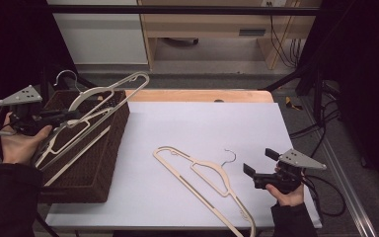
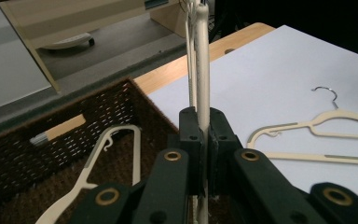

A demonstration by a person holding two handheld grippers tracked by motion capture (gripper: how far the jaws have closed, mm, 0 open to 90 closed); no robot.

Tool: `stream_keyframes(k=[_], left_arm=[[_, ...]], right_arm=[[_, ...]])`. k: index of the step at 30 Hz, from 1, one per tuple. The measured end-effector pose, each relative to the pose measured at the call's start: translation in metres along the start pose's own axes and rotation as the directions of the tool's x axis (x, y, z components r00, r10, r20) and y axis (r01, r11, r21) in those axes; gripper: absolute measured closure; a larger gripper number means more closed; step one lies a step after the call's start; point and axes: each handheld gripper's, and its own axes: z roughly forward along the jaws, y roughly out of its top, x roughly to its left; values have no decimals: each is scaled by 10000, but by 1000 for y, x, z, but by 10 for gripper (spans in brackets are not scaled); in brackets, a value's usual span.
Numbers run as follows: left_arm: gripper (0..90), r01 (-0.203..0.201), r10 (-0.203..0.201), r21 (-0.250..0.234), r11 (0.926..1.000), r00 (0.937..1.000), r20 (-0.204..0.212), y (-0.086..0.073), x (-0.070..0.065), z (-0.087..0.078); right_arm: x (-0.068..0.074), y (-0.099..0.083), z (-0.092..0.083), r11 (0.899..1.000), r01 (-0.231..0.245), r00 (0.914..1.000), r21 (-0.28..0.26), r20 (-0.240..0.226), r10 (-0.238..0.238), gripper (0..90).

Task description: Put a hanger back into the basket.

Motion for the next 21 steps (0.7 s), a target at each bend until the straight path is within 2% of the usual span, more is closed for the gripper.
stream_keyframes(k=[5, 9, 15, 21], left_arm=[[866, 266, -259, 164, 9995, 9989, -388, -14, 17, -2], [866, 423, -412, 248, 9988, 9983, -424, -25, 29, -4], [866, 763, -738, 353, 9965, 9949, -689, -40, 41, -4], [866, 799, -772, 406, 9960, 9949, -651, -50, 48, -6]], right_arm=[[0, 0, 0, 10000, 11, 10000, 22, -22, -11, 28], [0, 0, 1, 10000, -6, 10000, 29, 17, 6, 28], [0, -1, 2, 10000, 7, 10000, 85, 28, -7, 28], [-1, -1, 1, 10000, -11, 10000, 70, 9, 11, 31]])
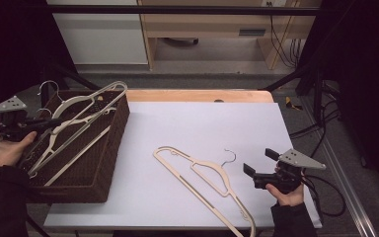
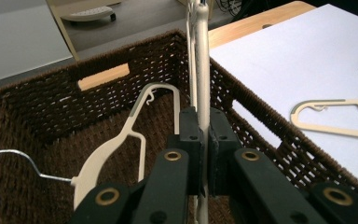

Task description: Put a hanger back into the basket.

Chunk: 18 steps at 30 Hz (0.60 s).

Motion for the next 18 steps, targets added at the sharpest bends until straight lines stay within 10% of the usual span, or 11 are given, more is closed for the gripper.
stream_keyframes(k=[18], left_arm=[[866, 590, -578, 936, 9939, 9982, -153, -36, 5, 13]], right_arm=[[1, -1, 1, 10000, -29, 10000, 42, -22, 29, 31]])
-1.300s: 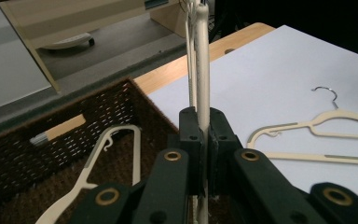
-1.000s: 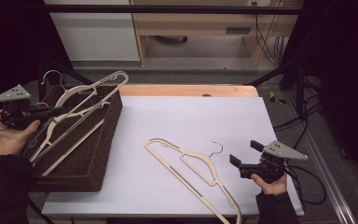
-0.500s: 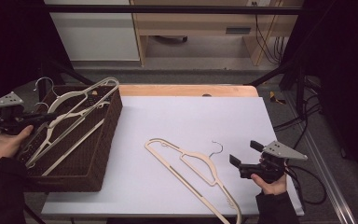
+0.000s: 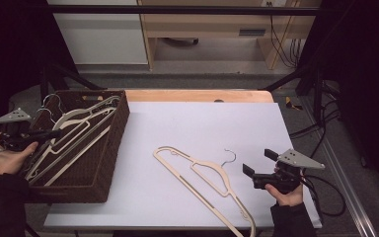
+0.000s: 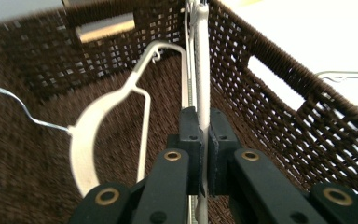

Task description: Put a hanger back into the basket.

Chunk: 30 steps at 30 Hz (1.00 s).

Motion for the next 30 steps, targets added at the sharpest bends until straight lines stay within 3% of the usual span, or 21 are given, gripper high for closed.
stream_keyframes(k=[12, 17, 20, 22, 27, 28, 30], left_arm=[[862, 672, -675, 656, 9956, 9977, 26, -20, 0, 24], [852, 983, -955, 881, 9912, 9948, -362, -24, 5, 26], [842, 1264, -1181, 1145, 9853, 9900, -766, -24, 6, 29], [830, 1497, -1331, 1381, 9790, 9835, -1223, -26, 8, 31], [804, 2127, -1859, 1590, 9641, 9681, -1679, -28, 13, 31], [799, 2059, -1749, 1740, 9630, 9683, -1782, -29, 14, 31], [782, 2255, -1892, 1763, 9582, 9612, -2010, -29, 15, 32]], right_arm=[[0, -1, 1, 10000, 48, 10000, 70, -39, -47, 31], [1, -1, 1, 10000, 38, 10000, 58, -44, -38, 31], [0, -1, 1, 10000, 61, 10000, 72, -53, -61, 31], [0, -1, 1, 9999, 88, 9999, 52, -62, -88, 31], [1, -1, 3, 10000, 23, 10000, 77, -30, -23, 31], [1, -1, 3, 9999, 36, 10000, 94, -20, -36, 31], [1, -1, 3, 9999, 55, 10000, 103, -50, -54, 31]])
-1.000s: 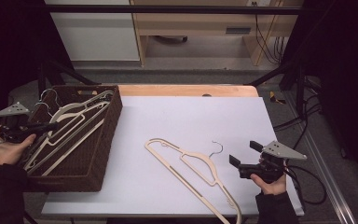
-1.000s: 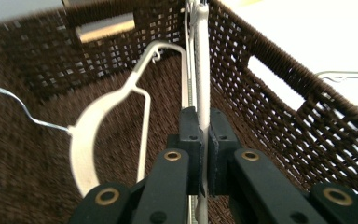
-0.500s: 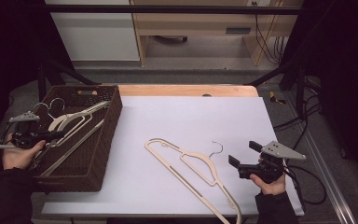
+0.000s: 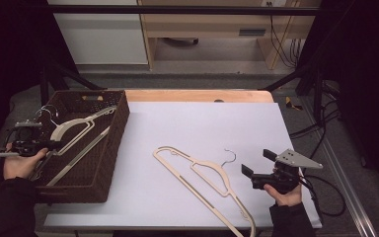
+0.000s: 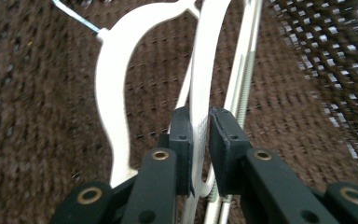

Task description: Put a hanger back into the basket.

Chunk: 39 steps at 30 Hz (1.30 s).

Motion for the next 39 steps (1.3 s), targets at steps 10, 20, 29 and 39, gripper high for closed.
stream_keyframes(k=[10, 20, 29, 39], left_arm=[[612, 505, -466, 729, 9961, 9974, -542, -2, 6, 8], [505, 894, -818, 945, 9915, 9933, -821, -3, 9, 10], [437, 488, -496, -114, 9987, 9951, -853, 7, -2, -13], [297, -841, 843, -2973, 9511, 9964, -122, 25, -67, -54]], right_arm=[[1, 0, 1, 10000, -49, 10000, -37, -10, 49, 31], [0, 1, -1, 10000, -1, 10000, -57, -20, 0, 31], [0, 1, -3, 9999, -53, 10000, -123, -2, 53, 30], [-3, 1, -8, 9997, -27, 10000, -229, 65, 28, 29]])
